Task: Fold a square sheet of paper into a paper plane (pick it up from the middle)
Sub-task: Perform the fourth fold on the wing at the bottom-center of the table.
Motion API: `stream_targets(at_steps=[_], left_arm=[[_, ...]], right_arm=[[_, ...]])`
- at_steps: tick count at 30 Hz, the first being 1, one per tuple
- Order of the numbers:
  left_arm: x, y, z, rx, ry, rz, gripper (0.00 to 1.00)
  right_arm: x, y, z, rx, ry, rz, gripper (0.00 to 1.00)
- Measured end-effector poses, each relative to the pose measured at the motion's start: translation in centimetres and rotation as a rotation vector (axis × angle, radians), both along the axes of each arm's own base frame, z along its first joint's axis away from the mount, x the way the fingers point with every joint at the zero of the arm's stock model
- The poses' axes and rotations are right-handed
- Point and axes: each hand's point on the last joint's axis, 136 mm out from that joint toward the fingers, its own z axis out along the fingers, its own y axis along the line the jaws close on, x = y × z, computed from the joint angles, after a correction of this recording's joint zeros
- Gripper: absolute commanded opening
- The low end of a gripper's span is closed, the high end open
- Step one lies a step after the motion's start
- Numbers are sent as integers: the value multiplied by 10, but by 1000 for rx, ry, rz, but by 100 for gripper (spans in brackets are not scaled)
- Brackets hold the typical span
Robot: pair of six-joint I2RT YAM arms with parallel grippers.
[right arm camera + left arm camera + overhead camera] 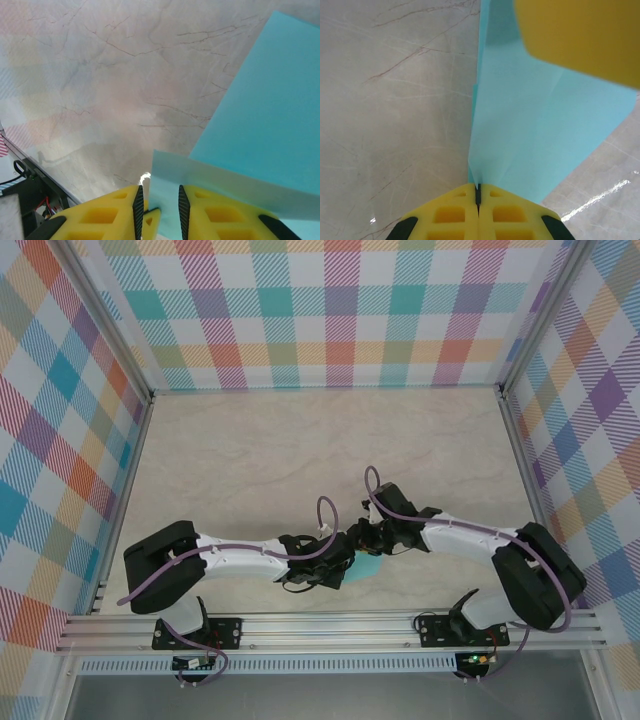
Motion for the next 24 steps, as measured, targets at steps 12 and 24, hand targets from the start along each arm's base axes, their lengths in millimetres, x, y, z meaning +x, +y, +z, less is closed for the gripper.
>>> stream_targets(at_steps=[12, 24], left_arm=[[-1, -2, -3, 0, 3, -15, 13], [-5, 2, 36, -115, -9, 19, 28]], right_arm=[[0, 1, -24, -30, 33, 7, 27], [-4, -3, -32, -20, 0, 27, 28]])
